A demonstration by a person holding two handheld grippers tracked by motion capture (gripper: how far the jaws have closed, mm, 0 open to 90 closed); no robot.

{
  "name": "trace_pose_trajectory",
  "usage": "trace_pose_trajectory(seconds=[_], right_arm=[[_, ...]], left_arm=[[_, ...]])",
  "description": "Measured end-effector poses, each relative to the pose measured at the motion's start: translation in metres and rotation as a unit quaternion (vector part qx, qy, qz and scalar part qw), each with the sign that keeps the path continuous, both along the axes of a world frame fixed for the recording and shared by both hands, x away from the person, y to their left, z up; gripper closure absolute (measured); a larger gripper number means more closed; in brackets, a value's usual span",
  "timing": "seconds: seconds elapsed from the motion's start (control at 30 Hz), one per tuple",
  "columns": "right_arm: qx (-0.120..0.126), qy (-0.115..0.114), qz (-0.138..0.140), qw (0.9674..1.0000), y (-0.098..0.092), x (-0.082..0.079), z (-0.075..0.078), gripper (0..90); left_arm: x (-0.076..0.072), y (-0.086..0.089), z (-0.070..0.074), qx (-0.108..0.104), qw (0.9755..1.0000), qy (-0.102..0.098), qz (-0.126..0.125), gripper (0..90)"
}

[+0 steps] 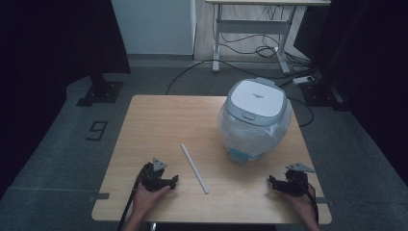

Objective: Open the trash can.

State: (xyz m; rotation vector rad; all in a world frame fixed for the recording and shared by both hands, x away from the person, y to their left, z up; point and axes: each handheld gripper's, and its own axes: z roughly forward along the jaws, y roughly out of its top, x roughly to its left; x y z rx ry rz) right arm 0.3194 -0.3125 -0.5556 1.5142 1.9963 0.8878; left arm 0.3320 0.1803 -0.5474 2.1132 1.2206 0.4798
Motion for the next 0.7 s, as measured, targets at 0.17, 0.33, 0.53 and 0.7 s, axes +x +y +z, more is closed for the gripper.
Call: trace_pose_trajectory(seconds=[0.17,0.33,0.53,0.7], right_arm=[[0.002,-0.002,-0.002,1.0000,-0.002,-0.001,0.000,13.9],[0.010,-0.005,-0.003,0.9999,-0.005,-0.003,0.001,16.8],[0.032,-0.020,-0.003,0.9993,-0.010,-0.007,0.005,26.4],[0.053,-0.043,-0.001,0.9977,-0.016,-0.014,0.013,34.7]], left_arm=[[0.000,0.000,0.000,0.000,1.0000,0.000,0.000,13.7],[0.000,0.000,0.000,0.000,1.0000,0.000,0.000,13.8],[0.001,0.000,0.000,0.000,1.0000,0.000,-0.002,13.8],[0.001,0.000,0.000,0.000,1.0000,0.000,-0.003,13.8]])
